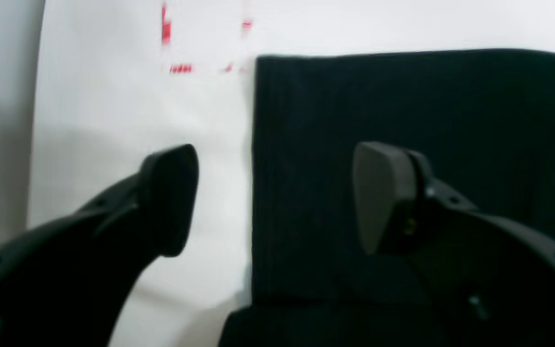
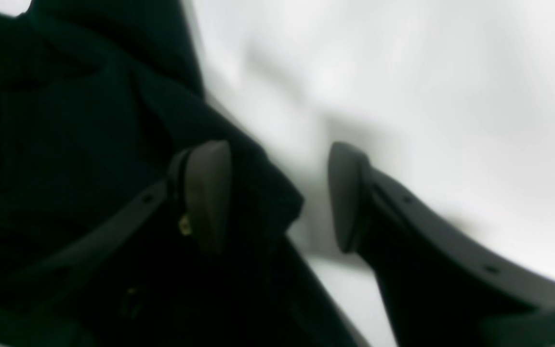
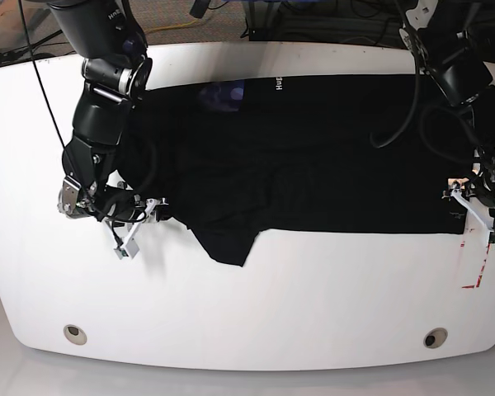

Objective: Fold the T-shirt properly
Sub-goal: 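Release and move both grippers to the shirt's hem edge, grasping it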

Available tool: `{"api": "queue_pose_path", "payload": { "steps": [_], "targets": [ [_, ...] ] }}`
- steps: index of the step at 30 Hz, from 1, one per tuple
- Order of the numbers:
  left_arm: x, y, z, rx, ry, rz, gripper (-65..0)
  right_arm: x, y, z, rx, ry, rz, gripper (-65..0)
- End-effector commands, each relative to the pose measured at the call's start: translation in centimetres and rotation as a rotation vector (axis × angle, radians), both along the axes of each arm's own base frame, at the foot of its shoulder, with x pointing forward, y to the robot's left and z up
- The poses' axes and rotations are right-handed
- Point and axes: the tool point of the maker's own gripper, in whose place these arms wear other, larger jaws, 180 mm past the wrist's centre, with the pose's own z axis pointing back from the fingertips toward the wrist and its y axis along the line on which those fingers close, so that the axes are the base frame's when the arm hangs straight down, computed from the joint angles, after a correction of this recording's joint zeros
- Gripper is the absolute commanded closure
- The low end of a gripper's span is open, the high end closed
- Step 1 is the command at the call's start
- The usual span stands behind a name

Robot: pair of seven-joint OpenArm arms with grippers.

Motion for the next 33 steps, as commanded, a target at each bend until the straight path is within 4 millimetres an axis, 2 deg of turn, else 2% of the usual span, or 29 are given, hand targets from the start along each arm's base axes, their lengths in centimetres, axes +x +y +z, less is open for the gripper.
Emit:
{"api": "queue_pose_path", "payload": {
  "steps": [1, 3, 5, 7, 10, 15, 19, 21, 25, 33],
  "targets": [
    [1.7, 1.3, 2.2, -0.001, -0.104, 0.052, -49.4, 0.8, -0.2, 1.0, -0.024, -0.026, 0.018, -24.1],
    [1.8, 1.7, 1.2, -0.026, -0.106, 0.088, -50.7, 0.5, 0.3, 0.7, -0.039, -0.023, 0.047, -13.8],
    [2.4, 2.0, 1.3, -0.043, -0.131, 0.111, -51.1, 0.6, 0.9, 0.6, -0.047, -0.035, 0.07, -5.7],
    [2.9, 2.2, 1.0, -0.059, -0.147, 0.129, -51.1, 0.7, 1.3, 0.7, -0.053, -0.045, 0.085, 0.0],
    [3.5, 2.6, -0.2, -0.097, -0.157, 0.172, -51.4, 0.7, 1.3, 0.6, -0.055, -0.046, 0.09, 0.0],
    [4.6, 4.1, -1.3, -0.137, -0.174, 0.221, -56.9, 0.7, 1.3, 0.7, -0.056, -0.047, 0.09, 0.0],
    [5.8, 4.0, -2.7, -0.192, -0.185, 0.236, -57.4, 0.8, 1.4, 0.7, -0.057, -0.049, 0.091, 0.0],
    [6.1, 4.7, -3.0, -0.192, -0.17, 0.236, -57.8, 0.8, 1.4, 0.7, -0.057, -0.049, 0.091, 0.0],
    [6.8, 3.6, -4.4, -0.204, -0.098, 0.197, -57.8, 0.8, 1.4, 0.7, -0.055, -0.05, 0.091, 0.0],
    [7.2, 2.0, -5.7, -0.199, -0.056, 0.144, -57.2, 1.0, 1.6, 0.9, -0.053, -0.055, 0.093, 0.0]
  ]
}}
